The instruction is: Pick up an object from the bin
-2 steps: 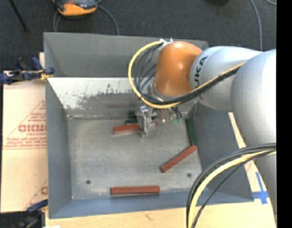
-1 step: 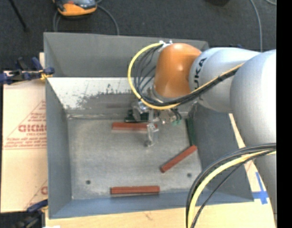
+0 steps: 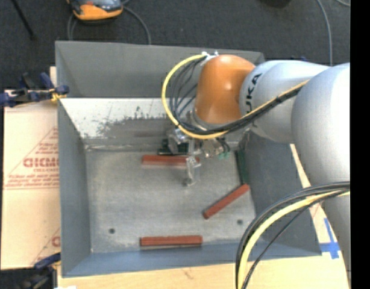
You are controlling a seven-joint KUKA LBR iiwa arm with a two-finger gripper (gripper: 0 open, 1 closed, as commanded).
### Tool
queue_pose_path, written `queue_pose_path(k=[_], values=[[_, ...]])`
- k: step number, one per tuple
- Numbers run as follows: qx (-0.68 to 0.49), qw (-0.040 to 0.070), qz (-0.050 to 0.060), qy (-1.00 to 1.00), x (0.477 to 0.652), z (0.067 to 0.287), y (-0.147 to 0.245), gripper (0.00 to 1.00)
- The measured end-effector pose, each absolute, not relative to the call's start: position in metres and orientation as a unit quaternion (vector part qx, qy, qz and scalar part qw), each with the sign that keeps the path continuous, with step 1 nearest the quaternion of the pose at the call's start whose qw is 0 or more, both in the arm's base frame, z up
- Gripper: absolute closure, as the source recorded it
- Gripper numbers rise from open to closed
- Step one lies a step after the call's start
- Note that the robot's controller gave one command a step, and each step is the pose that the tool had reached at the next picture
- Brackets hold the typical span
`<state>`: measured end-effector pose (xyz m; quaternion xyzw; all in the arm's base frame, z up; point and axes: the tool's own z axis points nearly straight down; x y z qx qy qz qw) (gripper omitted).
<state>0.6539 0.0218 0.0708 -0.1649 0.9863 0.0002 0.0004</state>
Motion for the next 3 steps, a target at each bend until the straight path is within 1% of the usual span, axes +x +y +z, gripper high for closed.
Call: queue_pose_path(k=[1, 2, 3], values=[[-0.198, -0.002, -0.001, 0.980, 0.652, 0.071, 0.025, 0.00], [-0.306, 0.003, -0.002, 0.952, 0.655, 0.071, 0.040, 0.00], [-0.340, 0.004, 0.000, 0.940, 0.650, 0.073, 0.064, 1.00]])
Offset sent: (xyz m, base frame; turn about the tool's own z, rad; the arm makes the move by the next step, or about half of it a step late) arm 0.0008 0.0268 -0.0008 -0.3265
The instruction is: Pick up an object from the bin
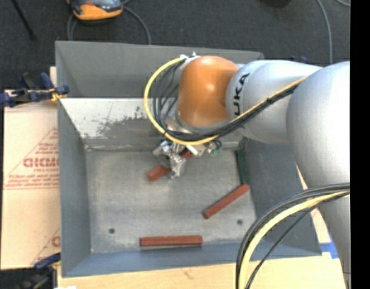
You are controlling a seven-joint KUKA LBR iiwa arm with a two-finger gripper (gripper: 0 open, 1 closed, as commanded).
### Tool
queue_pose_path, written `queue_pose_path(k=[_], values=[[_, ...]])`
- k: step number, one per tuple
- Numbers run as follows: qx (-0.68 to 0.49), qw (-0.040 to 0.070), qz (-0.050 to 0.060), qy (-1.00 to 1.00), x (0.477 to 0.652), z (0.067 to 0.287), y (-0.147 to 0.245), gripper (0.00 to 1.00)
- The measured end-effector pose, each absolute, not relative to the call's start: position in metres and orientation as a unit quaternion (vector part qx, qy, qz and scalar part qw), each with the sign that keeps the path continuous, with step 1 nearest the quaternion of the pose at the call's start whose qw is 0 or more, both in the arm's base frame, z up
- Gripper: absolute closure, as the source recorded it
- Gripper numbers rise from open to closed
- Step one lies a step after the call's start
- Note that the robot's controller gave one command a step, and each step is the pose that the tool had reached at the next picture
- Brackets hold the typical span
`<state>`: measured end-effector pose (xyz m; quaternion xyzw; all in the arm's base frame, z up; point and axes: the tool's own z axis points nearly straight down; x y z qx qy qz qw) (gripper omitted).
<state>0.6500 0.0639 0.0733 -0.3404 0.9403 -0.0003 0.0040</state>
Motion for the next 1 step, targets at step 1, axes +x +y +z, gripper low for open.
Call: queue_pose_path(k=[1], values=[[-0.340, 0.004, 0.000, 0.940, 0.6500, 0.0733, 0.0638, 1.00]])
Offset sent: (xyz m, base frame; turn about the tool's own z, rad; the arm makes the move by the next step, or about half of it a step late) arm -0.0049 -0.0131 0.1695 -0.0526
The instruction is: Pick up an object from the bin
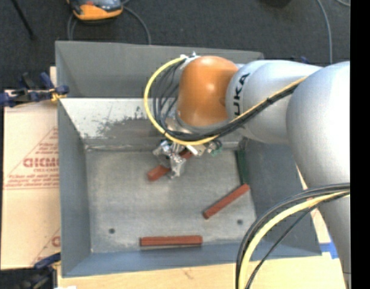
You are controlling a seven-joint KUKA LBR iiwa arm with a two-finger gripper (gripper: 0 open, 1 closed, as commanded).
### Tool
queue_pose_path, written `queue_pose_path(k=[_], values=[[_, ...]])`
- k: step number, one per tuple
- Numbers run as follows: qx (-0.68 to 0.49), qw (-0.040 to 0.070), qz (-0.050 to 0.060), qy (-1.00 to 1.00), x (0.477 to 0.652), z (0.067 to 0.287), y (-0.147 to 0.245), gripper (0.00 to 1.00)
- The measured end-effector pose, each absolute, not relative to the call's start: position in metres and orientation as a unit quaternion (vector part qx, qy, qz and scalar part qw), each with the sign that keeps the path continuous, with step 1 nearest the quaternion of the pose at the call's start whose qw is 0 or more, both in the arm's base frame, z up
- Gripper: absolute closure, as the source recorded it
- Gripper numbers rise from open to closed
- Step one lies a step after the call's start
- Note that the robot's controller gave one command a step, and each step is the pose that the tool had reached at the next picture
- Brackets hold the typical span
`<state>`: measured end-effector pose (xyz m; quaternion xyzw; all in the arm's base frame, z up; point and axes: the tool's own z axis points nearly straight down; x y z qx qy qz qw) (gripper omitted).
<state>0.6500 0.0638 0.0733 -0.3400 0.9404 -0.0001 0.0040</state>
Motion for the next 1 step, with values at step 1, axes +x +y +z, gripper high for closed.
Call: queue_pose_path(k=[1], values=[[-0.342, 0.000, 0.001, 0.940, 0.6471, 0.0793, 0.0631, 1.00]])
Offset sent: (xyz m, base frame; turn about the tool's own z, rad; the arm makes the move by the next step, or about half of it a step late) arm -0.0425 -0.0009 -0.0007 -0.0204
